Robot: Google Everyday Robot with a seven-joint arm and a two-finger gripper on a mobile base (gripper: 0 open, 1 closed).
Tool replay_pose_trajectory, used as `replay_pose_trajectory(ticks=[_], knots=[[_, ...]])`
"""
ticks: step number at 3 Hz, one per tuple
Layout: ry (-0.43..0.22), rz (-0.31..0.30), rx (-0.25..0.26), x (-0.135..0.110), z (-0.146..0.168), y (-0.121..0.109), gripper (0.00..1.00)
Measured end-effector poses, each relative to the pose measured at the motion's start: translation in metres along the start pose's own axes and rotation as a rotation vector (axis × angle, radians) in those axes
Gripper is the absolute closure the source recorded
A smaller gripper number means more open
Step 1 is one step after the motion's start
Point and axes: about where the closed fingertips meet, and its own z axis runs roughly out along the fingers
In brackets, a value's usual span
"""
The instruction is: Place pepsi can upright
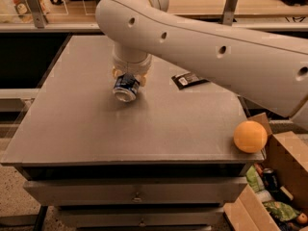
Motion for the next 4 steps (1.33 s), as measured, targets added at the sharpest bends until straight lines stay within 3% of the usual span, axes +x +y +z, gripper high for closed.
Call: replay_pose_trajectory(ticks=[1,2,3,4], knots=[[-0.024,-0.050,0.012,0.002,0.000,0.004,1.00],[-0.118,-0.097,0.066,0.004,-0.001,0.016,1.00],[-0.135,-0.169,0.104,0.002,-0.008,0.009,1.00],[-0.133,-0.171,0.100,0.002,-0.007,0.010,1.00]])
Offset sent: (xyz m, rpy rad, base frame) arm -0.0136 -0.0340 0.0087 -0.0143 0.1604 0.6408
